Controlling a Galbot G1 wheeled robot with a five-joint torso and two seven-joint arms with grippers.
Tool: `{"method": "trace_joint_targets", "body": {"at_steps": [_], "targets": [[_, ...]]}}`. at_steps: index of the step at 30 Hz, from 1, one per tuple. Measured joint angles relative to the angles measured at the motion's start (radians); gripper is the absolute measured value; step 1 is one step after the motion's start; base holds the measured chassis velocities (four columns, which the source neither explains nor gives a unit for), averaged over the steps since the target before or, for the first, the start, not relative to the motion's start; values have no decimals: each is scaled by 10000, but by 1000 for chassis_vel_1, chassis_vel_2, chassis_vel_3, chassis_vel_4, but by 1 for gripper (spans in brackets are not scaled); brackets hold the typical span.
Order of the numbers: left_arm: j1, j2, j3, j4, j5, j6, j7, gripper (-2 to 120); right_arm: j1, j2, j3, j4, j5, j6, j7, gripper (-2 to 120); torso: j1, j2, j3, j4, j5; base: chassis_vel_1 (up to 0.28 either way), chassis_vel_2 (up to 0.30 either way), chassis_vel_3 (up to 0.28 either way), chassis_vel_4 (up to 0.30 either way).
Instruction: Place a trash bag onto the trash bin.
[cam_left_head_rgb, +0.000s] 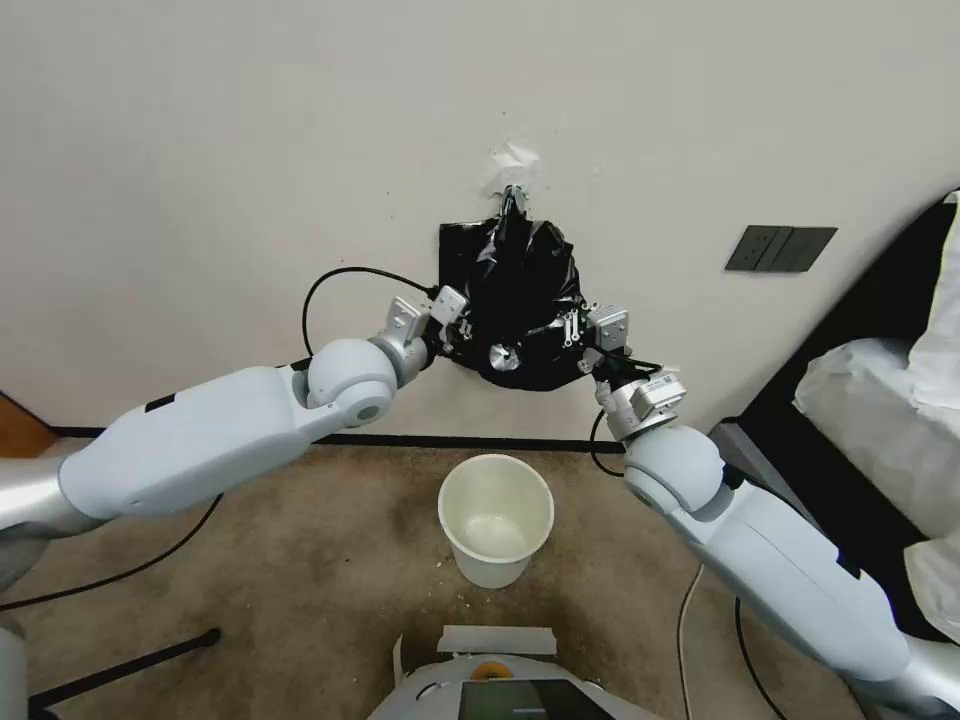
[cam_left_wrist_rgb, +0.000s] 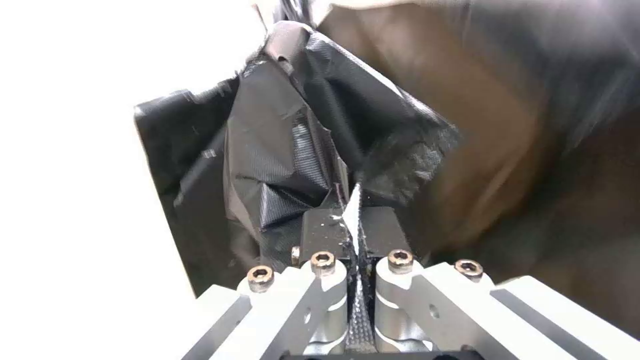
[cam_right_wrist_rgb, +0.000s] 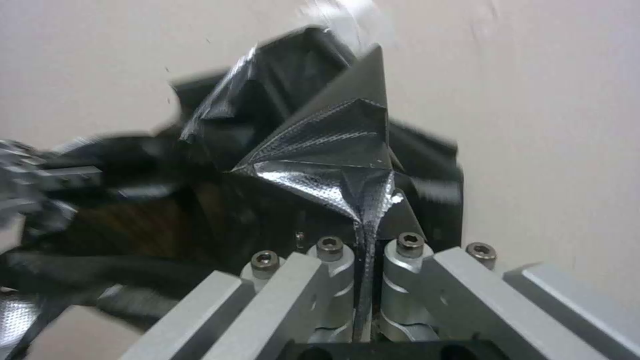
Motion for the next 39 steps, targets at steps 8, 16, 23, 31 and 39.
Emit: {"method": "trace_joint_targets", "body": {"at_steps": [8,16,23,31,39], "targets": [[2774,871,-2067,-1533,331,-47,-111,0,-937,36,312,463,1051,-99,128,0,0,0,-1,1,-1,0,0,0,0],[5654,1199,-4371,-2185,795,-128,180,0,-1746,102,311,878,1006,-128,-107,0,0,0,0,1,0,0,0,0,0],[7668,1240,-5657,-2895,1255,-233,404,0,-2627,53,399,1500,999,-133,-243,0,0,0,-1,0,0,0,0,0,0],[8420,1110,-5939,-3291,1495,-334,431,0,-3820,35,676,1935,814,-183,-221,0,0,0,-1,-1,2,0,0,0,0],[8731,586,-5420,-3148,1740,-354,373,0,-5020,43,1083,1949,647,-205,-65,0,1,0,0,0,3,0,0,0,0]]}}
